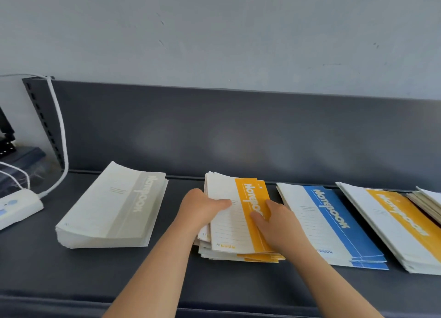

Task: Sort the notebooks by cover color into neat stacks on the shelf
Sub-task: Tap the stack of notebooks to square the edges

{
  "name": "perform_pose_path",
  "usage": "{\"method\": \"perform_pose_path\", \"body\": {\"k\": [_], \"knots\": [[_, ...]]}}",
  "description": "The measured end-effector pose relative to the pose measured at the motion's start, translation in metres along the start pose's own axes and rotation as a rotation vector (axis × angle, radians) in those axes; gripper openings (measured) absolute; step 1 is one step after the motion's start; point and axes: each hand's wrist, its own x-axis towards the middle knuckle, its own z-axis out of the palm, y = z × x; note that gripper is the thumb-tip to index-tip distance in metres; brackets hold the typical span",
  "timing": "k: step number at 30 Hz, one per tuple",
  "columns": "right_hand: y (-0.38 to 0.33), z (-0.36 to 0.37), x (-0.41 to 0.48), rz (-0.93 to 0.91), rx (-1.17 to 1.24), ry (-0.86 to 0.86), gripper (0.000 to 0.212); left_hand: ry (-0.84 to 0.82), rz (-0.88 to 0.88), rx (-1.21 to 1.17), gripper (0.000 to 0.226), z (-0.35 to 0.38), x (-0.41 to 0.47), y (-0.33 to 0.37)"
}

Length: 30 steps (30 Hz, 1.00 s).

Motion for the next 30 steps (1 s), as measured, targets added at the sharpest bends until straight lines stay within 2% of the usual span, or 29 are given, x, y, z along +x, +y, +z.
{"method": "perform_pose_path", "body": {"k": [5,8,11,14,18,23,25,27,30], "knots": [[0.003,0.000,-0.002,0.006,0.079,-0.003,0.046,-0.099,-0.132,-0.157,0.039,-0.001,-0.002,0.006],[0.008,-0.003,-0.002,0.029,0.225,-0.014,0.053,-0.136,-0.050,-0.183,0.040,0.004,-0.002,0.004],[0.008,-0.015,0.002,0.083,0.553,-0.029,0.066,-0.144,0.076,-0.279,0.030,0.002,-0.015,0.001],[-0.001,-0.037,0.002,-0.018,0.819,0.004,0.054,-0.122,0.222,-0.362,0.039,-0.004,-0.023,-0.003],[-0.010,-0.050,-0.008,-0.221,0.878,0.072,0.046,-0.056,0.373,-0.347,0.053,-0.016,-0.023,-0.001],[-0.007,-0.036,-0.020,-0.230,0.930,0.011,0.041,-0.059,0.367,-0.251,0.069,-0.015,-0.031,-0.009],[-0.012,-0.051,-0.018,-0.251,1.005,0.047,0.039,-0.044,0.417,-0.312,0.082,-0.022,-0.036,0.000],[-0.023,-0.070,-0.015,-0.316,1.080,0.105,0.035,-0.002,0.477,-0.383,0.082,-0.032,-0.041,0.021],[-0.046,-0.092,-0.011,-0.267,1.120,0.206,0.033,0.097,0.408,-0.410,0.084,-0.035,-0.045,0.054]]}}
